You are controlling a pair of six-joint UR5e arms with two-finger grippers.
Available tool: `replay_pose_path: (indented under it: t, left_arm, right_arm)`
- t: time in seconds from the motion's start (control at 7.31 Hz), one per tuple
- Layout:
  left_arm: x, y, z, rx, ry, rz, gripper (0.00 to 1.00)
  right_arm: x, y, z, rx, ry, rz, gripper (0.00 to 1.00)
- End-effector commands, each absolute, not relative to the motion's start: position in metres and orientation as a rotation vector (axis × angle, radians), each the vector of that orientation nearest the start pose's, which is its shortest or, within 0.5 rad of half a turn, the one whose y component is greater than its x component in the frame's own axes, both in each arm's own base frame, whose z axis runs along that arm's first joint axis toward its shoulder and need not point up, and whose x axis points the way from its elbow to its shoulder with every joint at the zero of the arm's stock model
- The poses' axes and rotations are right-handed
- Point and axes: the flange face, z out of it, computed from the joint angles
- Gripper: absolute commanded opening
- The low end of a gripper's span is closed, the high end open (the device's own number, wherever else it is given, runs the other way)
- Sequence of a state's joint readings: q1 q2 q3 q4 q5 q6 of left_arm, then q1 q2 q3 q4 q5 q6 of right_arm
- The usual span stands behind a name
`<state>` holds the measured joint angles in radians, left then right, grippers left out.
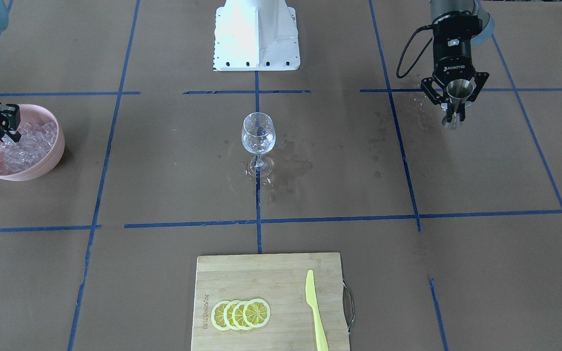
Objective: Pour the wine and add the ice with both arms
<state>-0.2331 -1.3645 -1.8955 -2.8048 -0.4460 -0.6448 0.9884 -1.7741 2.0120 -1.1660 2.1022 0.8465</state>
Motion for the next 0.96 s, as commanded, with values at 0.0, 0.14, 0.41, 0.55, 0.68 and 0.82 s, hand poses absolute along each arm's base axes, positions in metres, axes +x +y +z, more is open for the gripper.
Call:
replay_pose_path:
  t: [0.0,0.14,0.41,0.55,0.68,0.82]
  left_arm:
    - [0.317,-0.3,0.478,1.352,0.533,-0.275,0.0]
    - [0.322,-0.297,0.477,1.332,0.586,-0.318,0.0]
    - [0.348,-0.287,0.486,1.273,0.693,-0.399,0.0]
    - [0.363,-0.285,0.501,1.258,0.701,-0.412,0.0]
    - [0.389,-0.286,0.519,1.259,0.706,-0.468,0.0]
    - [0.397,-0.285,0.534,1.286,0.663,-0.472,0.0]
  right_arm:
    - [-0.159,-0.397,0.464,0.181,-0.836,0.078,0.0]
    - [-0.158,-0.396,0.455,0.195,-0.847,0.074,0.0]
    - [-0.152,-0.394,0.439,0.188,-0.901,0.065,0.0]
    - [-0.143,-0.396,0.434,0.179,-0.93,0.072,0.0]
    - [-0.135,-0.397,0.431,0.177,-0.949,0.081,0.0]
    - [-0.133,-0.397,0.429,0.181,-0.954,0.083,0.0]
